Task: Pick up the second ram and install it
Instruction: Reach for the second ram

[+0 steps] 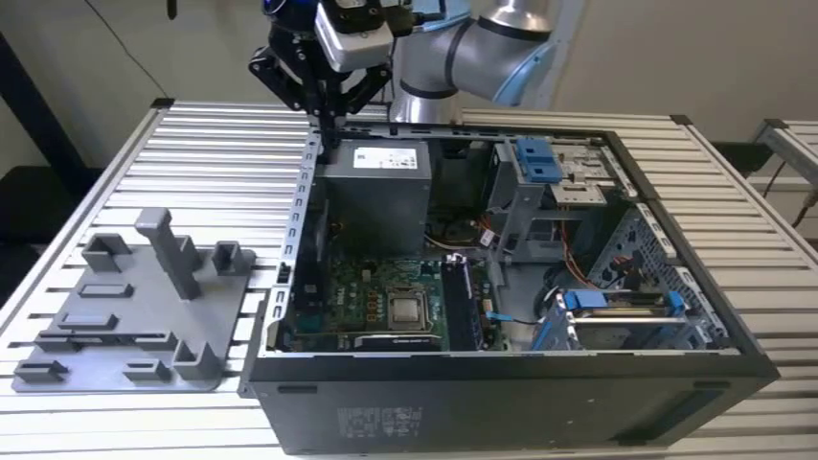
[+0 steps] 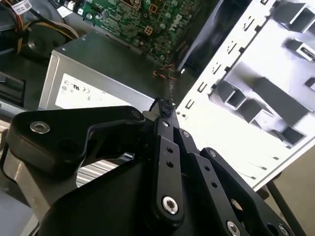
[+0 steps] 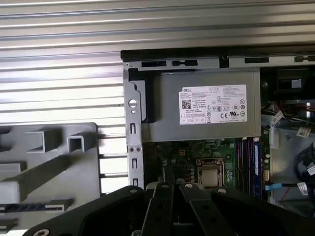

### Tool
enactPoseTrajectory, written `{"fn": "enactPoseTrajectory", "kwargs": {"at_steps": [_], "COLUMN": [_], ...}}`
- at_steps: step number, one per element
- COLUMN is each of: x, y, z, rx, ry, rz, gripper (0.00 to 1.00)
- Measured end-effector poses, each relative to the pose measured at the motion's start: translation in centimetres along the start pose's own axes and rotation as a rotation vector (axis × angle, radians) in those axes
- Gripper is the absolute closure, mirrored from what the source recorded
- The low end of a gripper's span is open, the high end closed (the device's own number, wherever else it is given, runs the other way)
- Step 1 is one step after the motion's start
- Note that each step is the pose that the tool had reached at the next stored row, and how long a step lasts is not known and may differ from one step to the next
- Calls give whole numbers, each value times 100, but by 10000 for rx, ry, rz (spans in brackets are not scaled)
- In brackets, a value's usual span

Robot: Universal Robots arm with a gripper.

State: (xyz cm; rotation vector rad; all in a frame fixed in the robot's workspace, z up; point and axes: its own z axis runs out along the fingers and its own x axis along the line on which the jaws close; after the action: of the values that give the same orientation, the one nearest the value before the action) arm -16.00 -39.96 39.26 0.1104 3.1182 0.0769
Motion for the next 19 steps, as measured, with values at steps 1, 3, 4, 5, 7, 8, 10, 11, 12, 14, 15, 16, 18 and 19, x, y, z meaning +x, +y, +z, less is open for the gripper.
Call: {"fn": "enactPoseTrajectory", "kwargs": {"at_steps": [1,3,4,5,7,8,10,11,12,14,15,16,18,19], "x": [41,126,172,213,287,322,394,432,470,553,591,632,716,757], "y": [-5,-16,-22,-27,-35,-39,-46,-50,-54,-63,-68,-72,-81,-85], "z": [-1,-3,-4,-5,-7,-8,-10,-11,-12,-14,-14,-15,-17,-19], "rx": [-3,-7,-10,-12,-16,-18,-22,-24,-26,-32,-35,-38,-46,-50], "ry": [0,0,0,0,1,1,2,2,2,3,2,3,3,4], "rz": [1,2,1,1,2,2,1,2,2,1,1,1,3,2], "gripper": [89,89,89,89,89,89,89,89,89,89,89,89,89,89]}}
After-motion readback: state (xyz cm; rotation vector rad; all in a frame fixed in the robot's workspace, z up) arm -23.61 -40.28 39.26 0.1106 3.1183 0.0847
